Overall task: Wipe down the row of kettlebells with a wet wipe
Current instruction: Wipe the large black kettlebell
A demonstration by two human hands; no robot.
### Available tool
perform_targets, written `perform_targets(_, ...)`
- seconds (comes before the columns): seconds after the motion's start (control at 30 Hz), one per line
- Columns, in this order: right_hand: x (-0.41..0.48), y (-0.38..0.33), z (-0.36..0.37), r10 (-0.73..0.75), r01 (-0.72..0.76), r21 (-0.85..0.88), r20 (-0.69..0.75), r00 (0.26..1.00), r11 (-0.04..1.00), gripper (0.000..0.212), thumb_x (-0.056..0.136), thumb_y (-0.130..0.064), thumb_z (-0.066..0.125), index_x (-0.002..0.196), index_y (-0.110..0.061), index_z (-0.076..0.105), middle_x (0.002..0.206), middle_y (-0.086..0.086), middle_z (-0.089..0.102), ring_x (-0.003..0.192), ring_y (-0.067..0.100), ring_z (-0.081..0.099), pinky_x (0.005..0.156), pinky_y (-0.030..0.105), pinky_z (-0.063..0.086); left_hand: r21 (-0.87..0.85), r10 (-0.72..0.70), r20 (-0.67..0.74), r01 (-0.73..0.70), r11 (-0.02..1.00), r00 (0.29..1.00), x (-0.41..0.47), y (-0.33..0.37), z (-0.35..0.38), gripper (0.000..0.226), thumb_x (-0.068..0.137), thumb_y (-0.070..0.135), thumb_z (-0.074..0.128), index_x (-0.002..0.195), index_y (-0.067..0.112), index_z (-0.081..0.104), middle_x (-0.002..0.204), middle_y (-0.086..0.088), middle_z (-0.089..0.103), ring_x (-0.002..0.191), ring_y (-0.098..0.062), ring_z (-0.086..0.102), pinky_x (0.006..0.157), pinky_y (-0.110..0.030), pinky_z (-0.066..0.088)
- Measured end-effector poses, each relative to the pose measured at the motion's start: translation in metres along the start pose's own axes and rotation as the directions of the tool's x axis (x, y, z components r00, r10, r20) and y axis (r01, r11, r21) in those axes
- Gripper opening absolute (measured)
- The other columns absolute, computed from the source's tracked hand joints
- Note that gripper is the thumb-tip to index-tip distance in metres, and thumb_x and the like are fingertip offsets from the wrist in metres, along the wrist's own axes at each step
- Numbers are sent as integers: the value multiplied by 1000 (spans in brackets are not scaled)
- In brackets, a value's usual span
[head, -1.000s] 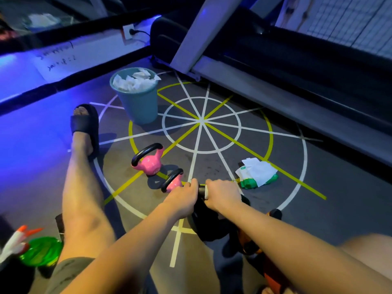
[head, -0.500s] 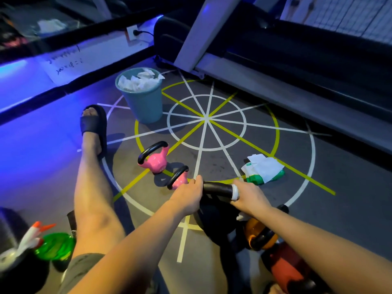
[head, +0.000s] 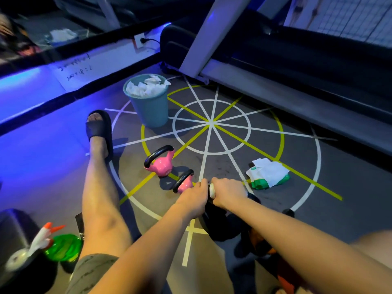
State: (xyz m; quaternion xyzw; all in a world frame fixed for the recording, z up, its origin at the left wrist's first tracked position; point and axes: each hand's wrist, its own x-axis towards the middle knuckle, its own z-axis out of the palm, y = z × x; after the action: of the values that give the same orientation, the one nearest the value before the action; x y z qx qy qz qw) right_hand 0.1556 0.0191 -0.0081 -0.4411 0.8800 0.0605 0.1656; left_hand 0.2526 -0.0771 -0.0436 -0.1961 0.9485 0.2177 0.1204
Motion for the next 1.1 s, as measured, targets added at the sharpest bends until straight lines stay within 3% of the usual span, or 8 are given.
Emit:
perform_targets(0.1,-2,12,-7,-89,77,151,73,993,986,96,65,-56,84,141,-24,37,135,4,57,123,30,56,94,42,48,-201,3,46,6,980,999,-5,-13,-1,82,92,15,64,156,19,14,145,-11,51,126,-32,56,101,-41,47)
perform_targets(0.23,-14,44,-19,-171,136,279,106,980,951,143,51,-61,90,160,-21,7,163,4,24,149,26,24,119,41,27,-592,99,14,-72,803,995,-34,-29,-12,91,85,11,62,159,15,10,157,-3,34,143,-7,33,106,-4,28)
perform_targets(0.4,-31,105,-5,-26,-55,243,315,949,969,120,62,-56,88,154,-12,24,154,9,40,140,28,41,110,35,39,-275,146,-328,-242,931,933,-36,-12,-21,76,88,63,55,152,27,35,162,3,30,150,-10,25,120,-33,27)
perform_targets(0.57,-40,122,20,11,-73,172,339,941,982,74,75,-50,78,135,-19,46,129,9,61,117,30,59,93,35,51,-28,158,-212,-168,985,964,11,60,-14,86,87,86,29,156,35,21,160,-5,34,148,-28,30,119,-54,25)
perform_targets(0.7,-34,121,22,-39,-25,194,318,947,981,60,81,-43,72,132,-21,49,122,8,62,113,30,60,89,35,51,278,246,-125,-205,939,961,30,77,8,65,96,76,19,141,37,43,112,-7,66,105,-32,65,77,-41,44)
perform_targets(0.83,-29,120,24,-3,-73,234,307,952,969,79,83,-43,74,140,-9,33,130,18,58,118,35,57,89,39,49,385,544,-207,-443,809,813,37,45,13,54,100,67,28,111,26,63,84,1,60,76,-25,67,52,-33,38)
perform_targets(0.93,-27,114,22,-23,-61,307,261,965,950,93,87,-45,69,154,-7,16,142,18,49,128,34,51,97,38,47,330,510,-271,-418,846,816,37,20,13,53,101,65,28,100,24,62,83,6,62,77,-18,66,57,-34,42)
perform_targets(1.1,-18,94,29,-57,-34,380,225,973,924,98,87,-53,67,157,-11,12,153,15,42,137,31,45,109,41,42,-289,40,-422,-176,941,906,30,12,22,39,105,39,32,90,20,63,73,11,57,73,-7,52,72,-34,41)
